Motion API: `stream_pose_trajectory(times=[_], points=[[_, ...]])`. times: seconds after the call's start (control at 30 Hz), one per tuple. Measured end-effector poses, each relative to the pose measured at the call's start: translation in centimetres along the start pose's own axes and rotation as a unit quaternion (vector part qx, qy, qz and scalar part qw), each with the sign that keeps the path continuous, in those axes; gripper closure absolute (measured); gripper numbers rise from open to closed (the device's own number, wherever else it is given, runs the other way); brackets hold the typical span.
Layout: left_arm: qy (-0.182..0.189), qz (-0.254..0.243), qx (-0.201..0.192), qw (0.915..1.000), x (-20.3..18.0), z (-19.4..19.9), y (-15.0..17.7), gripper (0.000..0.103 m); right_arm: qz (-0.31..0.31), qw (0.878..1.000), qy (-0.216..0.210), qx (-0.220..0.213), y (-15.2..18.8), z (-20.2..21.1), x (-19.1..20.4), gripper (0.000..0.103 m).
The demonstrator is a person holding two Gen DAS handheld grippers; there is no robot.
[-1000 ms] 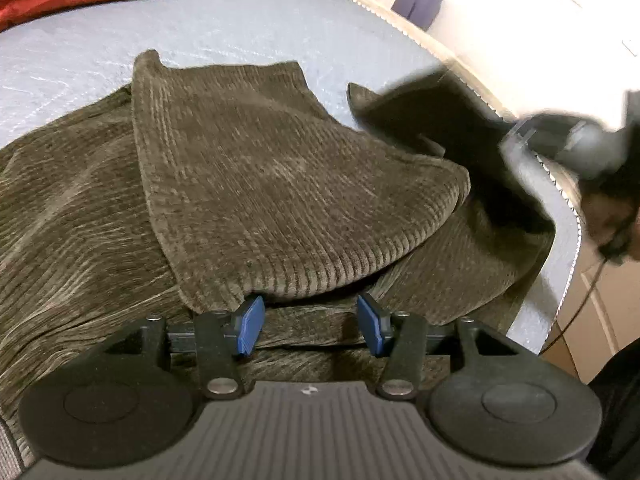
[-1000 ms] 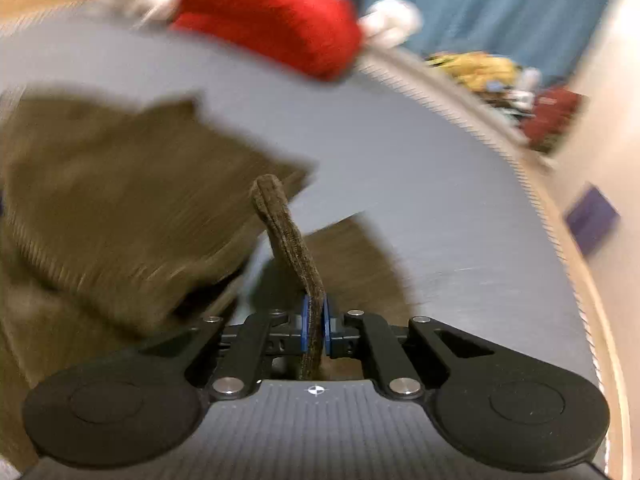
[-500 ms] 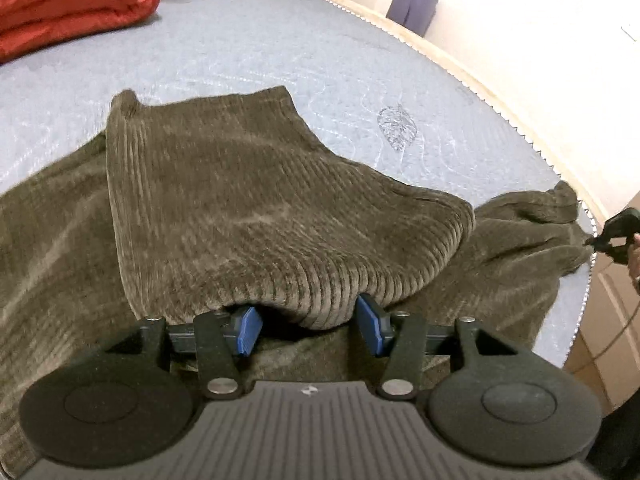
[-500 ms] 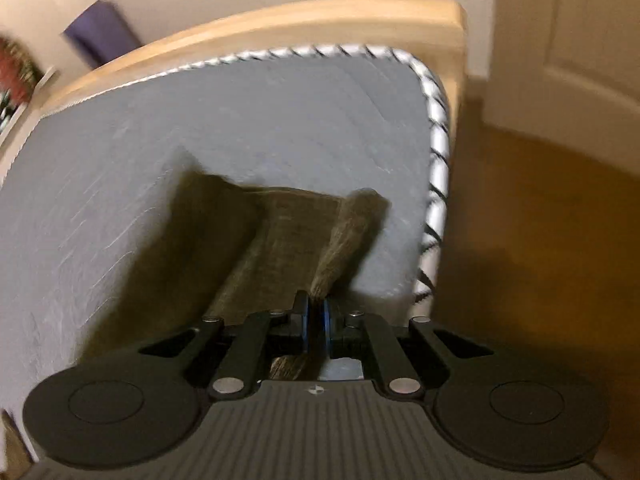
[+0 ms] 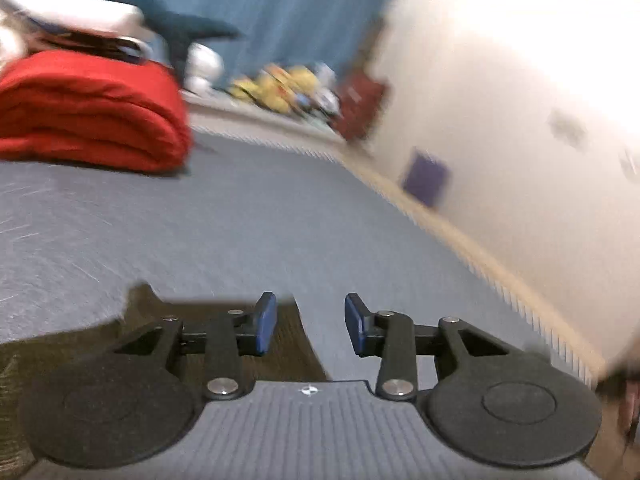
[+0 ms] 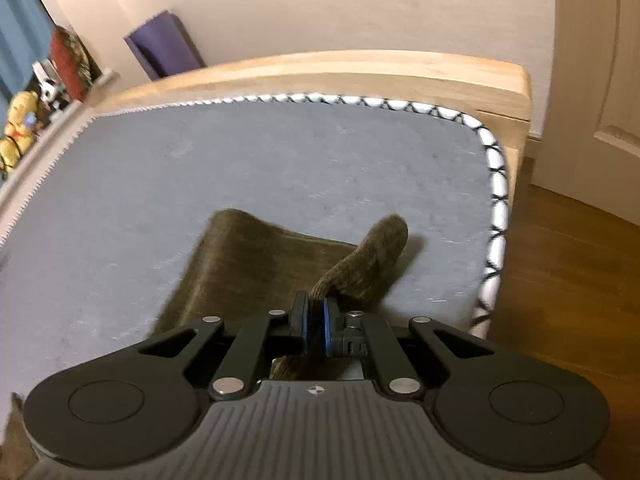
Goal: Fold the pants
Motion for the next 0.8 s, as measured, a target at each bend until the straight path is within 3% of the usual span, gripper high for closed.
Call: stream_pose_trajectory(times=[0.07, 0.1, 0.17, 0.2, 0.3, 0.4, 0.43, 0.47, 0.5, 0.57, 0.67, 0.8], points=[[0.022, -0.038, 0.030, 0.9986, -1.7, -0.5, 1.8, 0.061, -0.010, 1.000, 0.022, 0.004, -0.4, -0.4, -1.4, 0.097], [0.034, -0.060, 0.042, 0.9968, -2.7, -0.8, 2.7, 0.061, -0.018, 0.999, 0.037, 0.004, -0.3, -0.3, -2.4, 0.103], [0.056, -0.101, 0.062, 0.9914, -4.5, -1.1, 4.3, 0.061, -0.032, 0.995, 0.090, -0.015, -0.9, 0.4, -4.8, 0.103], [0.070, -0.119, 0.075, 0.9875, -5.3, -1.4, 5.2, 0.061, -0.037, 0.995, 0.091, -0.027, -1.4, 0.9, -5.7, 0.103], [0.107, -0.154, 0.114, 0.9756, -7.1, -2.5, 8.0, 0.061, -0.040, 0.999, 0.016, -0.033, -2.5, 1.4, -6.2, 0.099], [0.132, -0.185, 0.136, 0.9643, -8.6, -2.5, 9.9, 0.061, 0.019, 0.996, -0.066, -0.049, -3.1, 2.2, -3.6, 0.099], [0.138, -0.194, 0.145, 0.9603, -9.0, -2.3, 10.8, 0.061, 0.052, 0.994, -0.083, -0.055, -3.4, 2.2, -2.2, 0.096], [0.143, -0.203, 0.152, 0.9565, -9.3, -2.2, 11.5, 0.060, 0.090, 0.989, -0.101, -0.059, -3.6, 2.1, -0.6, 0.084], [0.146, -0.214, 0.160, 0.9526, -9.7, -1.9, 12.2, 0.059, 0.119, 0.985, -0.111, -0.062, -3.7, 1.9, 0.8, 0.064], [0.153, -0.234, 0.177, 0.9437, -10.5, -1.5, 13.8, 0.058, 0.161, 0.978, -0.116, -0.058, -3.9, 0.9, 3.1, 0.045], [0.159, -0.265, 0.206, 0.9284, -11.6, -0.7, 17.3, 0.057, 0.202, 0.972, -0.110, -0.046, -4.8, -1.8, 5.8, 0.043], [0.146, -0.314, 0.246, 0.9056, -11.8, -1.0, 21.5, 0.048, 0.190, 0.977, -0.098, -0.017, -6.7, -5.9, 7.2, 0.038]])
Point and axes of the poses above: each gripper's, at about its wrist camera, not at the fingertips, and z roughly against the way its jaws point, x to its left, y to its underside, the point moved 8 cm from there along -z, roughly the way its jaws point, and after that the axes turned 13 degrees about x, right-handed, at the moved point
